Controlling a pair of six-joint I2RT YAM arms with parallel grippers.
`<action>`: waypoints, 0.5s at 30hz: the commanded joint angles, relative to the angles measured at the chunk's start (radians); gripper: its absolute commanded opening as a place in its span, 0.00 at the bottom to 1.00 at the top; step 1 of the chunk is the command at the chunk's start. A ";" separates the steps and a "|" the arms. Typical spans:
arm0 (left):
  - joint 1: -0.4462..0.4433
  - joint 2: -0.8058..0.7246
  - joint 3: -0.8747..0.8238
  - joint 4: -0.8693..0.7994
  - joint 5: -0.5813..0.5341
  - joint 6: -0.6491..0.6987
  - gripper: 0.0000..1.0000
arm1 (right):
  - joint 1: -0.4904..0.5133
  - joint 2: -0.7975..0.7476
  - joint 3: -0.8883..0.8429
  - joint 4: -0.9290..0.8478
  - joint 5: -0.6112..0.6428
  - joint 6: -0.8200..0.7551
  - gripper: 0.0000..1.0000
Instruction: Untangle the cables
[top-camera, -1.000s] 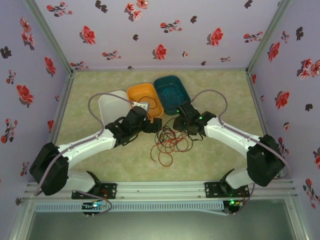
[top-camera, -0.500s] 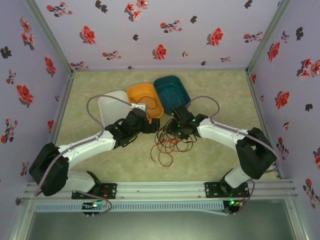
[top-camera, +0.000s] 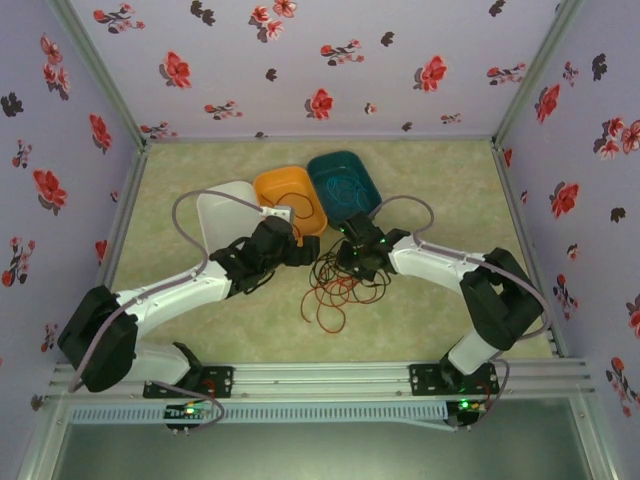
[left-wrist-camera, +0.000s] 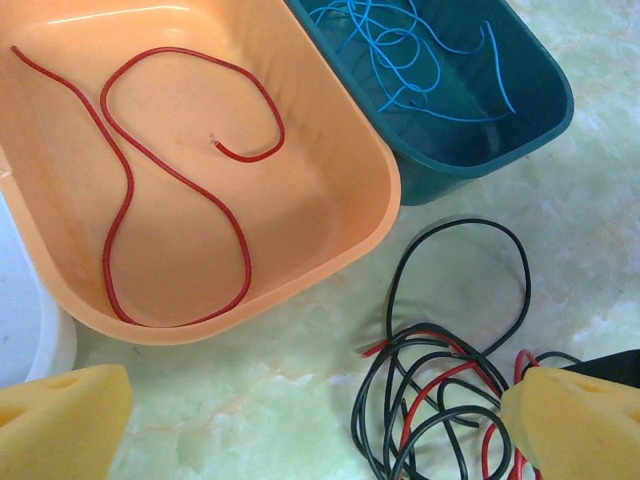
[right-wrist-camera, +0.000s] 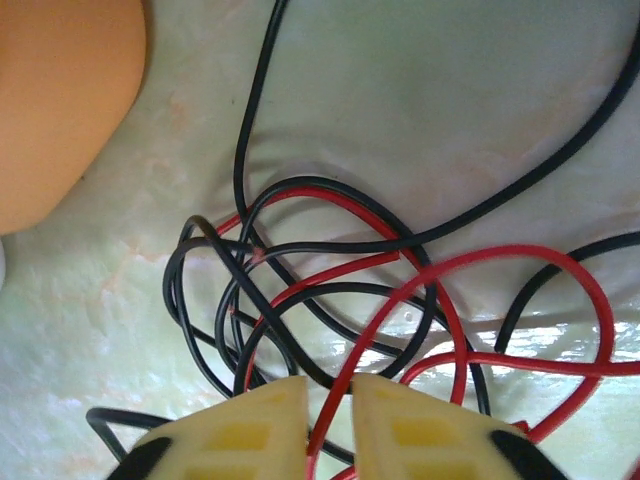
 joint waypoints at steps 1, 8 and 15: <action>-0.003 -0.023 -0.018 0.018 -0.031 -0.009 1.00 | 0.008 -0.016 -0.007 0.005 0.008 -0.013 0.09; -0.004 -0.037 -0.020 0.034 -0.024 0.012 1.00 | 0.007 -0.163 -0.013 -0.067 0.074 -0.094 0.00; -0.008 -0.053 -0.024 0.092 0.074 0.098 1.00 | 0.007 -0.320 0.014 -0.165 0.105 -0.176 0.00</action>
